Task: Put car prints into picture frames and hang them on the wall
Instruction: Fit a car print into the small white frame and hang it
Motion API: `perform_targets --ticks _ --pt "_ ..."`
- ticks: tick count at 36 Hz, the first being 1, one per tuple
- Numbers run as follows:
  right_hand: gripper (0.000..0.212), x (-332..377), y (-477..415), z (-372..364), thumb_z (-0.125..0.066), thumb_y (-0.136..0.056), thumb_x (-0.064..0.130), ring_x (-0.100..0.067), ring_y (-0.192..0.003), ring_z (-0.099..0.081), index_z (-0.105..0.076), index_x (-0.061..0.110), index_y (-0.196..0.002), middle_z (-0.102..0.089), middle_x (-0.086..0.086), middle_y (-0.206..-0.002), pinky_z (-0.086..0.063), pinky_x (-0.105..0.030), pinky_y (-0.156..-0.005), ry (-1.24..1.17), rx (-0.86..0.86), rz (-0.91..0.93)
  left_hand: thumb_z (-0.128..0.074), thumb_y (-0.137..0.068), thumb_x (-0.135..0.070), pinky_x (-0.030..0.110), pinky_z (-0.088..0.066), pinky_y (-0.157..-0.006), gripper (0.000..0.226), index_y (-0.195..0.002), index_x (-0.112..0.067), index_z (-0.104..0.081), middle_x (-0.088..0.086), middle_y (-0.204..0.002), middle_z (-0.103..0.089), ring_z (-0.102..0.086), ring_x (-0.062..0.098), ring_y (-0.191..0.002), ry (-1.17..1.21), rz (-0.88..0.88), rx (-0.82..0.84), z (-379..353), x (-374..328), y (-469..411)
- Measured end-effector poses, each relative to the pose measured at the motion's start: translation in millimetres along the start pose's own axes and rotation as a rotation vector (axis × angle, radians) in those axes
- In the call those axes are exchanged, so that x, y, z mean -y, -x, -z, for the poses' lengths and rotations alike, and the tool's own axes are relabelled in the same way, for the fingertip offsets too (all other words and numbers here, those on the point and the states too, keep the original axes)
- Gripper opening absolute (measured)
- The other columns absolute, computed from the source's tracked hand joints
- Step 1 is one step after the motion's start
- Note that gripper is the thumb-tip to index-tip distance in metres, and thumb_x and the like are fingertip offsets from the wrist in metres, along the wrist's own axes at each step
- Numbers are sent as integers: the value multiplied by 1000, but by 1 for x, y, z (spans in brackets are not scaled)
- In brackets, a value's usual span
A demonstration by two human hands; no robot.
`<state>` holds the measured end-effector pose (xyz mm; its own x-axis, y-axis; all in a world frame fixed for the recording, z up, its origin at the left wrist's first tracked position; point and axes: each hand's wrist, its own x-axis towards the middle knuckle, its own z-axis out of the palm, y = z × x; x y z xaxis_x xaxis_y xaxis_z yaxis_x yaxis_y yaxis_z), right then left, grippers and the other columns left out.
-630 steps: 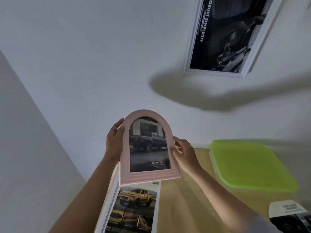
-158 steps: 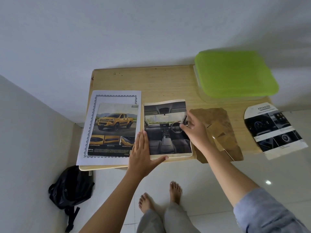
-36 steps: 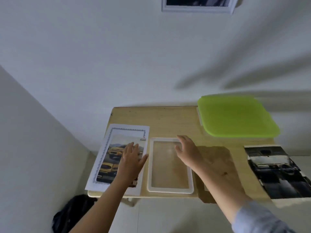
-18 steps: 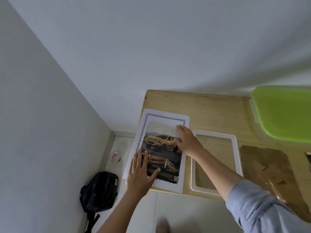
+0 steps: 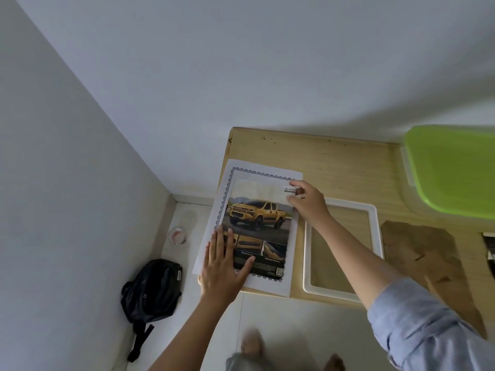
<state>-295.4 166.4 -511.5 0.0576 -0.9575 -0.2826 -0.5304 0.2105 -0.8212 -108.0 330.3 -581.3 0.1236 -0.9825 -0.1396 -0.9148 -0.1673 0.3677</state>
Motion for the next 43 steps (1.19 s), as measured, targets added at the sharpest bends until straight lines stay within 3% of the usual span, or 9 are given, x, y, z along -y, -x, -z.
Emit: perform_targets --ticks 4,11,18,22,27,32,36,40,43 --pt "45 -5 21 1 -53 -89 3 -16 -67 -58 -46 15 -132 -55 -2 -95 -54 -28 -60 -238 23 -120 -7 -81 -77 36 3 -116 85 -147 -26 7 -1 -156 12 18 13 -142 28 3 -5 0 0 -1" --pt "44 -11 58 -16 -50 -92 4 -15 -77 -61 -41 11 -134 -56 -15 -116 -50 -16 -46 -374 86 -178 0 -71 -84 35 6 -115 97 -148 -25 1 -1 -156 10 17 11 -140 48 15 20 5 -1 -4" --pt "33 6 70 -4 -48 -92 2 -14 -71 -63 -49 14 -123 -61 -4 -94 -51 -20 -45 -533 6 -152 -10 -71 -83 41 8 -114 97 -149 -26 -5 -5 -154 19 25 12 -139 122 -51 19 29 -23 -9" --pt "34 14 73 8 -51 -92 6 -11 -61 -67 -50 12 -126 -65 -2 -90 -56 -30 -52 -592 -11 -118 -34 -81 -74 53 -20 -111 78 -143 -45 4 -18 -152 22 15 12 -143 358 -204 109 46 -58 -13" --pt "38 23 82 23 -52 -92 11 -20 -80 -67 -48 16 -130 -65 -11 -104 -56 -30 -58 -720 24 -45 -41 -88 -60 54 -32 -108 71 -139 -52 8 -22 -153 14 2 16 -144 548 -306 177 64 -96 -17" --pt "34 28 87 35 -48 -95 14 -20 -85 -65 -51 18 -128 -65 -8 -105 -58 -31 -67 -793 112 18 -40 -98 -30 25 -29 -108 59 -144 -40 -5 -14 -153 -10 -18 1 -135 760 -358 186 88 -120 -15" --pt "33 29 93 36 -45 -95 9 -13 -93 -66 -51 12 -127 -65 -6 -110 -56 -24 -69 -742 136 58 -35 -90 -32 21 -35 -106 52 -136 -43 -14 -24 -139 -29 -35 -12 -125 1057 -267 224 100 -132 -12" --pt "32 26 95 34 -56 -91 15 -22 -111 -57 -58 16 -123 -56 -13 -122 -49 -39 -95 -534 17 96 -33 -100 -19 33 -36 -109 45 -135 -44 -19 -9 -142 -36 -38 8 -131 1234 -234 193 113 -141 -8" --pt "32 23 94 38 -57 -90 26 -20 -113 -54 -57 22 -122 -50 -11 -126 -52 -33 -89 -492 -45 85 -34 -99 -19 38 -40 -106 44 -131 -48 -22 -7 -136 -39 -40 16 -130 1289 -244 177 123 -147 -6"
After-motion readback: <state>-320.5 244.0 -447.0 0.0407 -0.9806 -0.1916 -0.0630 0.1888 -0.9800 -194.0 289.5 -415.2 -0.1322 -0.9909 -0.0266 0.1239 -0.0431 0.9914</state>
